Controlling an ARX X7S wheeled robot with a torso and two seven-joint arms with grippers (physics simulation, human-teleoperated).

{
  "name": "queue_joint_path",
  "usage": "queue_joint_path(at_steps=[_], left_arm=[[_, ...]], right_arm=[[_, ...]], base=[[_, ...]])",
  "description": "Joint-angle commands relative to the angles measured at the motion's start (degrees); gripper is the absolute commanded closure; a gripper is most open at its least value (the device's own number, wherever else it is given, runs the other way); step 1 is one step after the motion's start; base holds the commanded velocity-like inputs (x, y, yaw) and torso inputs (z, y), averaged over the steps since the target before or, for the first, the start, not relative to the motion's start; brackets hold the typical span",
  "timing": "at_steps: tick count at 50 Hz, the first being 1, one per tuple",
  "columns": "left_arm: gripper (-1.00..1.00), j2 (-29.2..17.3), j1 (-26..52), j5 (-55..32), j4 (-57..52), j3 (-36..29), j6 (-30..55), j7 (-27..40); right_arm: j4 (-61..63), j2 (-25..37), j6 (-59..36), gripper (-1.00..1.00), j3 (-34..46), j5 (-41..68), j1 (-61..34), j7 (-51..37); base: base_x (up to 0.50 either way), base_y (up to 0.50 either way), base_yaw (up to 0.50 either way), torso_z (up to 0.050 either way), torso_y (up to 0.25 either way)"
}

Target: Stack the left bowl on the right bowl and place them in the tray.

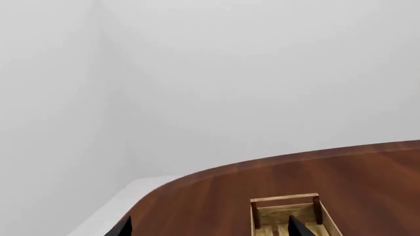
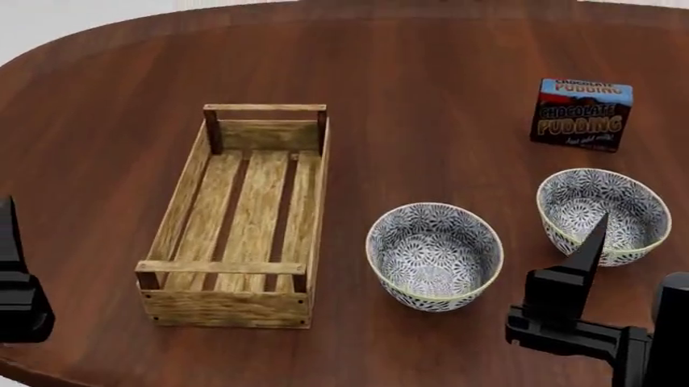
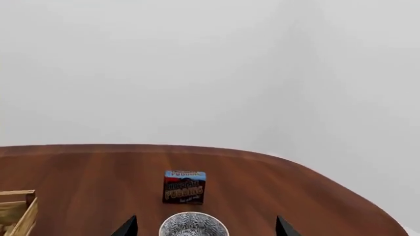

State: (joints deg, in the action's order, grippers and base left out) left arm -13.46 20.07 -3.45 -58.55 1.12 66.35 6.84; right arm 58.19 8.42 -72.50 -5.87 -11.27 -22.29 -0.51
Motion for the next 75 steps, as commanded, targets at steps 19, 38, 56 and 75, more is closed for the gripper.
queue_joint_path(at_steps=[19, 38, 56, 75], left_arm=[[-1.00, -0.98, -1.71, -1.61, -1.01, 0.42, -1.30, 1.52], [-1.00, -1.77, -1.80, -3.47, -0.93, 0.68, -1.54, 3.36], [-1.00, -2.53, -1.03, -5.13, -0.67, 0.25, -1.07, 4.98], [-1.00, -2.95, -1.85, -5.65, 2.29, -0.50, -4.53, 5.71]], right_arm=[[1.53, -2.01, 0.73, -1.00, -0.66, -4.10, 2.00, 4.42], [1.05, -3.08, 1.49, -1.00, -0.67, -7.10, 2.30, 7.08], [0.05, -2.81, 1.65, -1.00, -0.15, -6.67, 3.49, 7.92], [1.73, -3.56, -3.45, -1.00, 6.83, -30.72, 8.45, 31.07]], base=[[0.50, 0.00, 0.00, 0.000, 0.001], [0.50, 0.00, 0.00, 0.000, 0.001], [0.27, 0.00, 0.00, 0.000, 0.001], [0.00, 0.00, 0.00, 0.000, 0.000]])
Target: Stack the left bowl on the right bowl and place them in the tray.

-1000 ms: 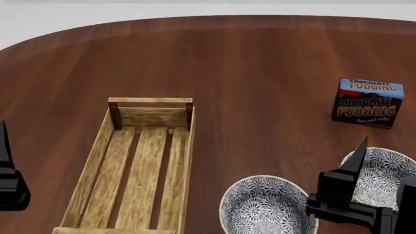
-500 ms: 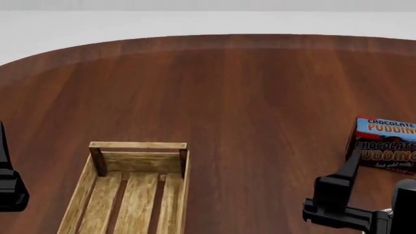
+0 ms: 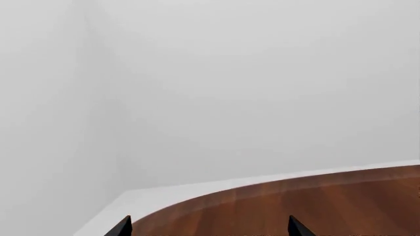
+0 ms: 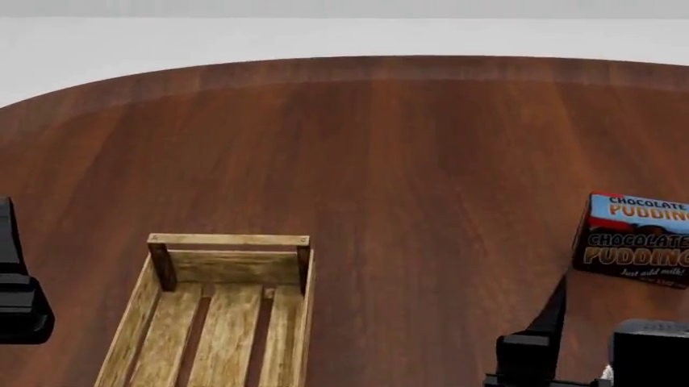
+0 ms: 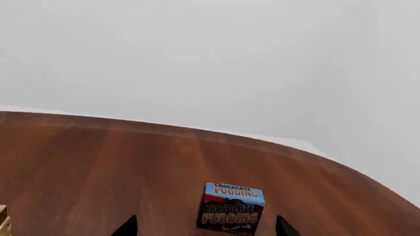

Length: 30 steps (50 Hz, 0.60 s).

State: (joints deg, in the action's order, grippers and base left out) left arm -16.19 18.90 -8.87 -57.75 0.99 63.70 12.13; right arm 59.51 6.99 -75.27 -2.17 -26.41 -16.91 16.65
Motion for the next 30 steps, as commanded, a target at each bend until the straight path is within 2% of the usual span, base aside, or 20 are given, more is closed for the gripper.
queue_joint_path(at_steps=[1, 11, 23, 30], left_arm=[[-1.00, -0.21, -0.81, -0.24, 1.57, -0.39, -2.06, 0.47], [-1.00, -0.36, -2.41, -0.17, 2.80, -0.55, -4.30, 0.69], [-1.00, -0.67, -3.55, -0.38, 3.78, -0.38, -6.10, 0.67], [-1.00, -0.77, -3.16, -0.56, 3.95, -0.62, -5.91, 0.80]], right_arm=[[0.38, -2.64, -0.61, -1.00, 3.36, -17.46, 3.18, 15.54], [0.21, -6.03, 1.19, -1.00, 3.48, -31.01, 7.16, 28.45], [0.41, -6.77, 3.01, -1.00, 2.44, -32.94, 12.54, 30.00], [0.48, -6.96, -1.05, -1.00, 1.94, -35.54, 11.13, 35.10]], base=[[0.00, 0.00, 0.00, 0.000, 0.000], [0.00, 0.00, 0.00, 0.000, 0.000], [0.00, 0.00, 0.00, 0.000, 0.000], [0.00, 0.00, 0.00, 0.000, 0.000]])
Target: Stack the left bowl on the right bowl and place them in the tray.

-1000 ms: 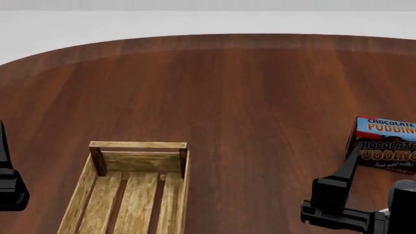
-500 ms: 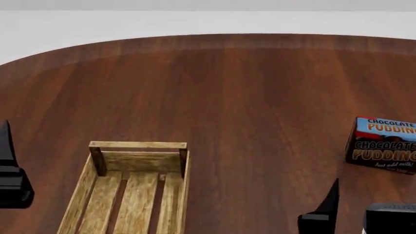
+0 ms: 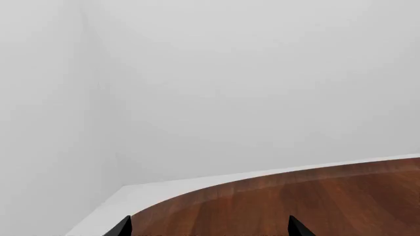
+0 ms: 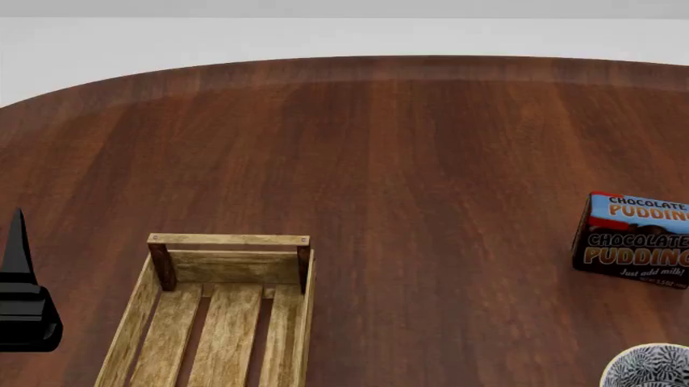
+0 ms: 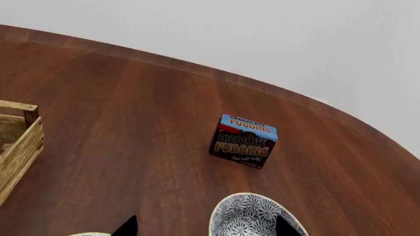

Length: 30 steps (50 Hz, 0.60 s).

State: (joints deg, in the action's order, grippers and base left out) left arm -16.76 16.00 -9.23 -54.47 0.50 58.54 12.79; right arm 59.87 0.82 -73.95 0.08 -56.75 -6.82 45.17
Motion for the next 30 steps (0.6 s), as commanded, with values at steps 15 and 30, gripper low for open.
queue_joint_path(at_steps=[15, 30], left_arm=[[-1.00, -0.38, -0.18, -0.32, 1.33, -0.66, -1.16, 0.57], [-1.00, -0.58, -0.29, -0.62, 1.33, -0.87, -1.28, 0.90]], right_arm=[[0.12, -0.80, -7.17, -1.00, 0.26, -11.15, 2.20, 14.37], [0.12, -0.81, -2.96, -1.00, -8.20, 10.99, 10.20, 0.43]], base=[[0.00, 0.00, 0.00, 0.000, 0.000], [0.00, 0.00, 0.00, 0.000, 0.000]])
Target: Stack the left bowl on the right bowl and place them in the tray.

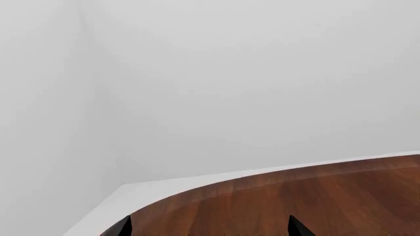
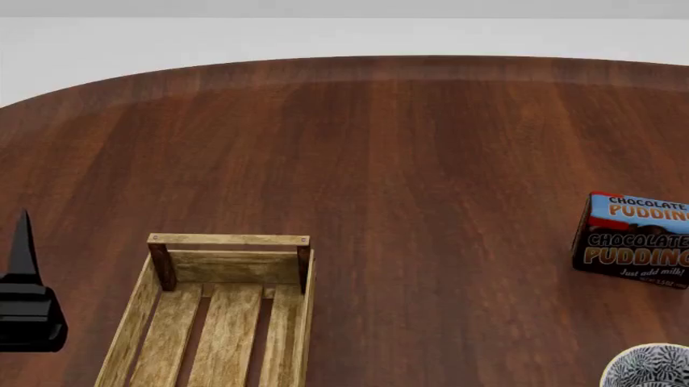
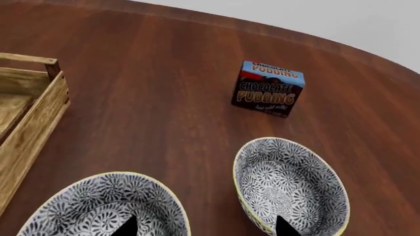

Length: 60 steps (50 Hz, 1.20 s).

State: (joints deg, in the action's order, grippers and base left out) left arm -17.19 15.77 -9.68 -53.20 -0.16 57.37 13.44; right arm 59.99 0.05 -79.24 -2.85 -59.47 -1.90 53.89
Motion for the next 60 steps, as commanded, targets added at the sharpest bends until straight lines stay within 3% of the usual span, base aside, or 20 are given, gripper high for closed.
queue_joint_path(at_steps=[1, 32, 60], left_arm=[[-1.00, -0.18, -0.09, -0.13, 0.13, -0.26, -0.15, 0.32], [-1.00, -0.83, 1.37, -0.64, 0.06, -1.48, 1.18, 1.12], [-1.00, -1.37, 0.53, -0.61, 0.38, -2.17, 0.50, 2.10]], right_arm=[[0.00, -0.04, 2.50, -1.00, -5.85, 15.35, 5.71, -9.22], [-7.36, 0.55, 8.62, -1.00, -13.55, 40.23, 9.39, -25.25], [-20.57, 2.15, 16.82, -1.00, -15.50, 48.66, 8.34, -31.37]], base=[[0.00, 0.00, 0.00, 0.000, 0.000], [0.00, 0.00, 0.00, 0.000, 0.000], [0.00, 0.00, 0.00, 0.000, 0.000]])
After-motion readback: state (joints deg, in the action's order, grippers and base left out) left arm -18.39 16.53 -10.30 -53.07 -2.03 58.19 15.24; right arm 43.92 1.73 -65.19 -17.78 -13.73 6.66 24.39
